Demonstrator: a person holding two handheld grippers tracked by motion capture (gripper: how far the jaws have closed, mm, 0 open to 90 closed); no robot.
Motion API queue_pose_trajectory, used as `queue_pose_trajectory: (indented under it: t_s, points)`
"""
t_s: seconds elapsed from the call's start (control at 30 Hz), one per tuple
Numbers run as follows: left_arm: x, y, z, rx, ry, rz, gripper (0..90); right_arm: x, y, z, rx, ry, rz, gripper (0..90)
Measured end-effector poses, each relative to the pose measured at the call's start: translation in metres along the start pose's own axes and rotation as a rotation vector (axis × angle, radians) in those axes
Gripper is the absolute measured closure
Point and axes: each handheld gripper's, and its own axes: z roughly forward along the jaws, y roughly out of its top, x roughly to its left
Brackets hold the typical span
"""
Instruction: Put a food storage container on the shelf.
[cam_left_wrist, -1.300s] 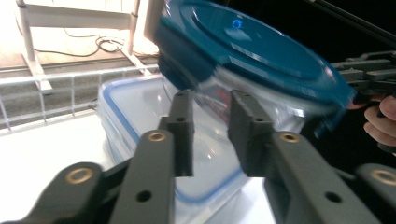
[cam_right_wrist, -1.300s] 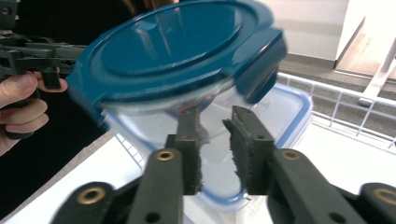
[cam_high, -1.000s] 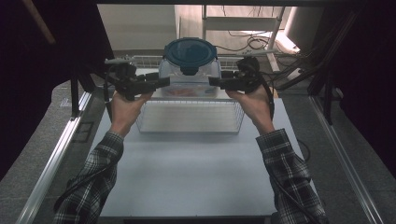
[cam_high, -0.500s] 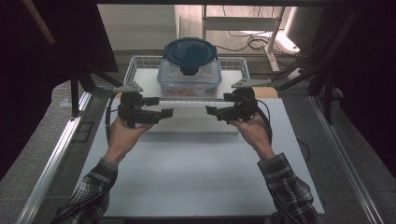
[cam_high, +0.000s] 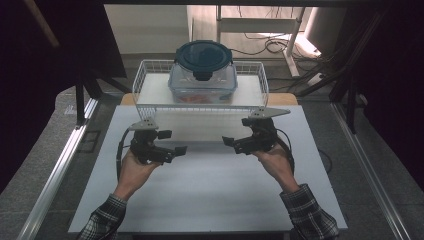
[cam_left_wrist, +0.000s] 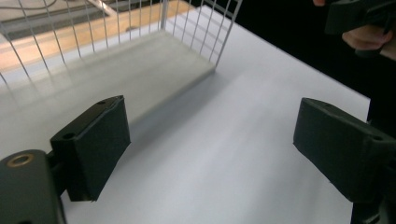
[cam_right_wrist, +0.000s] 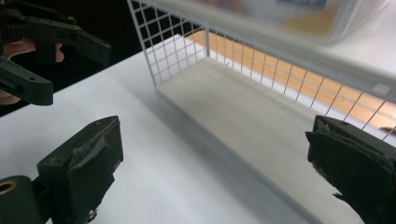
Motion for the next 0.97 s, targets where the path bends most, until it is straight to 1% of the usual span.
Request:
queue_pose_trajectory:
  t_s: [0.17,0.23,0.27,0.33,0.4,0.5,0.57,0.67,0.73,0.8,0.83,0.87,0.9,0.97]
  points:
    - [-0.007,-0.021,0.001,0.004,0.005,0.000,8.5,0.006,-0.021,-0.003,0.019,0.003,-0.001,2.8]
    - [-0.010,-0.033,0.000,0.010,0.018,0.009,7.8,0.008,-0.031,-0.004,0.026,0.007,-0.003,2.5]
    - [-0.011,-0.037,0.000,0.009,0.022,0.010,7.1,0.010,-0.039,-0.004,0.030,0.010,-0.005,2.5]
    - [-0.013,-0.046,-0.002,0.005,0.025,0.006,6.5,0.011,-0.046,-0.005,0.036,0.014,-0.006,2.4]
    - [-0.014,-0.056,-0.004,0.002,0.039,-0.001,5.7,0.012,-0.055,-0.007,0.050,0.012,-0.006,2.1]
    - [-0.014,-0.073,-0.006,0.004,0.059,-0.015,5.2,0.014,-0.070,-0.009,0.059,0.000,-0.020,1.2]
    - [-0.013,-0.085,-0.007,0.012,0.084,-0.014,4.9,0.016,-0.078,-0.010,0.063,0.002,-0.020,1.0]
    - [-0.012,-0.099,-0.005,0.043,0.129,0.001,5.3,0.019,-0.093,-0.011,0.062,0.001,-0.021,0.9]
    - [-0.010,-0.109,-0.003,0.057,0.139,0.000,5.9,0.022,-0.102,-0.010,0.059,-0.001,-0.015,0.9]
    - [-0.009,-0.119,0.003,0.103,0.155,0.004,6.0,0.023,-0.113,-0.007,0.062,0.001,-0.005,0.9]
    - [-0.008,-0.123,0.005,0.126,0.168,0.010,6.0,0.024,-0.119,-0.004,0.079,0.000,-0.003,0.9]
    - [-0.008,-0.125,0.007,0.144,0.177,0.018,5.9,0.024,-0.123,-0.002,0.100,-0.004,-0.011,0.9]
    - [-0.008,-0.125,0.008,0.152,0.181,0.024,5.8,0.024,-0.127,0.001,0.122,-0.013,-0.022,0.9]
    - [-0.008,-0.124,0.008,0.147,0.180,0.024,4.3,0.023,-0.131,0.005,0.145,-0.034,-0.040,0.8]
